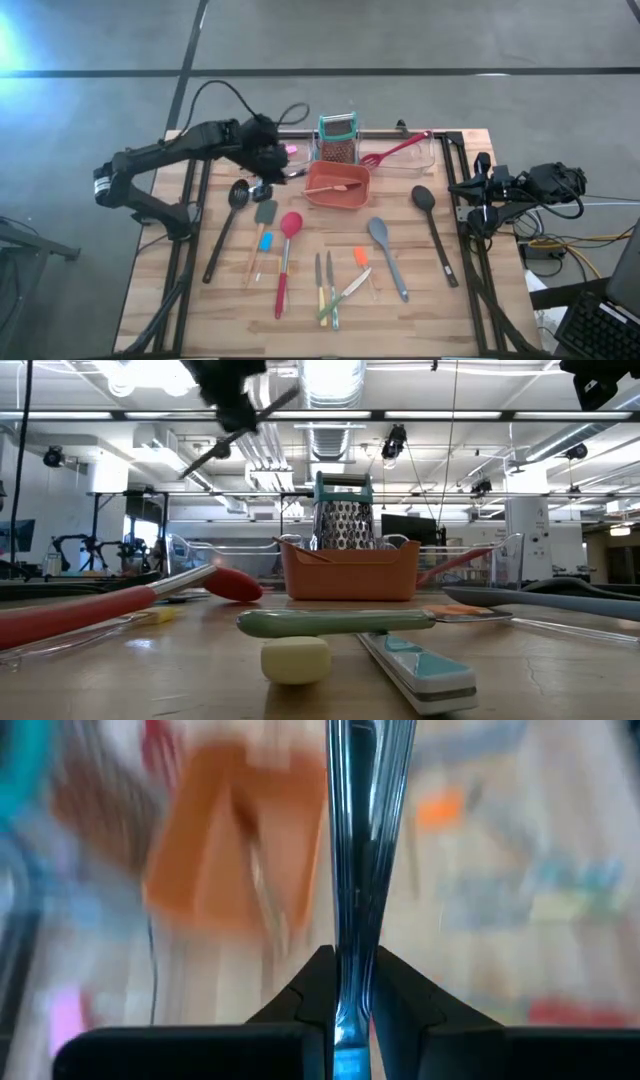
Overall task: Pick & Place Kitchen Items
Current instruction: Put the silver table knife into the orange bin
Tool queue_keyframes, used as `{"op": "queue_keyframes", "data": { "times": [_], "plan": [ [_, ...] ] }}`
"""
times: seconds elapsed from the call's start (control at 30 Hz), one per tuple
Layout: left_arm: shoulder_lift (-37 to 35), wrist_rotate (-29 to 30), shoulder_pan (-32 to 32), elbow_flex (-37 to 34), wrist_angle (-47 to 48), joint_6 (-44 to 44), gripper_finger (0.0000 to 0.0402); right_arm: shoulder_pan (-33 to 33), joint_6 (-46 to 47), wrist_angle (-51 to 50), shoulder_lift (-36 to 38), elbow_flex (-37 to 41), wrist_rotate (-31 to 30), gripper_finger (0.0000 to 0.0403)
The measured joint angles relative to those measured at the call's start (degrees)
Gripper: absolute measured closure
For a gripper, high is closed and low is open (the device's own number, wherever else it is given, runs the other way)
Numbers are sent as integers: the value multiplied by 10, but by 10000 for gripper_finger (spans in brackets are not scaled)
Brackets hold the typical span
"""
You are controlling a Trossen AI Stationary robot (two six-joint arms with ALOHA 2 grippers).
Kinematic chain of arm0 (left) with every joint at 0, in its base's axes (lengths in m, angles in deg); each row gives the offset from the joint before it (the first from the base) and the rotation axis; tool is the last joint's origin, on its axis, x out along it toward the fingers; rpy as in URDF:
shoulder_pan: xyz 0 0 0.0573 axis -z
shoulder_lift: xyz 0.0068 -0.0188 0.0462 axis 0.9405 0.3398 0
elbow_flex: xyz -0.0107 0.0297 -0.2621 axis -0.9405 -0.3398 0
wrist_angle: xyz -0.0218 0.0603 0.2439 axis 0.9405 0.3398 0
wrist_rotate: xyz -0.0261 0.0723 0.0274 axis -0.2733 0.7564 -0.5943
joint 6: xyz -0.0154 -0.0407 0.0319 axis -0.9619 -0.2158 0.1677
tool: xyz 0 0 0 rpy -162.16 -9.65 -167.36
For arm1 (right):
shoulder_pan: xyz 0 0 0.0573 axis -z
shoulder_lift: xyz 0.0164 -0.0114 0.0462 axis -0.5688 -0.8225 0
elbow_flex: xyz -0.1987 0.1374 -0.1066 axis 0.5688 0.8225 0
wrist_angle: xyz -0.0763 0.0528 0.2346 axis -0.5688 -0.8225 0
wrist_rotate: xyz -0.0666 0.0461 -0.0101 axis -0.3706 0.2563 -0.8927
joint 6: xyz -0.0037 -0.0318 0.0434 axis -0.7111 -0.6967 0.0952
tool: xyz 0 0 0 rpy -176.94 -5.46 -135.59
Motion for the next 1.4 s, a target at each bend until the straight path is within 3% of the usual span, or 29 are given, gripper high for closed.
{"op": "queue_keyframes", "data": {
  "times": [0.17, 0.43, 0.53, 0.7, 0.83, 1.03, 1.17, 1.3, 1.4],
  "plan": [
    [-1, -52, 22, -2, -174, -59, 359, 0, 0, 0, 0, 0, 0, 394],
    [4, -58, 67, -23, -375, -128, 359, 0, 0, 18, 0, 1, 0, 394],
    [4, -59, 79, -41, -452, -164, 359, 0, -3, 126, -1, 15, -32, 394],
    [6, -47, 97, -56, -528, -186, 359, 0, -37, 428, -28, 53, -79, 394],
    [6, -46, 102, -65, -578, -208, 359, 0, -135, 517, -115, 51, -29, 394],
    [7, -44, 104, -68, -604, -229, 359, 0, -153, 540, -297, -20, -33, 394],
    [7, -44, 107, -69, -638, -230, 359, 0, -153, 525, -403, -85, -89, 394],
    [7, -55, 107, -69, -662, -230, 359, 8, -111, 513, -482, -139, -188, 394],
    [7, -57, 107, -69, -666, -230, 359, 20, -100, 501, -532, -178, -173, 394]
  ]
}}
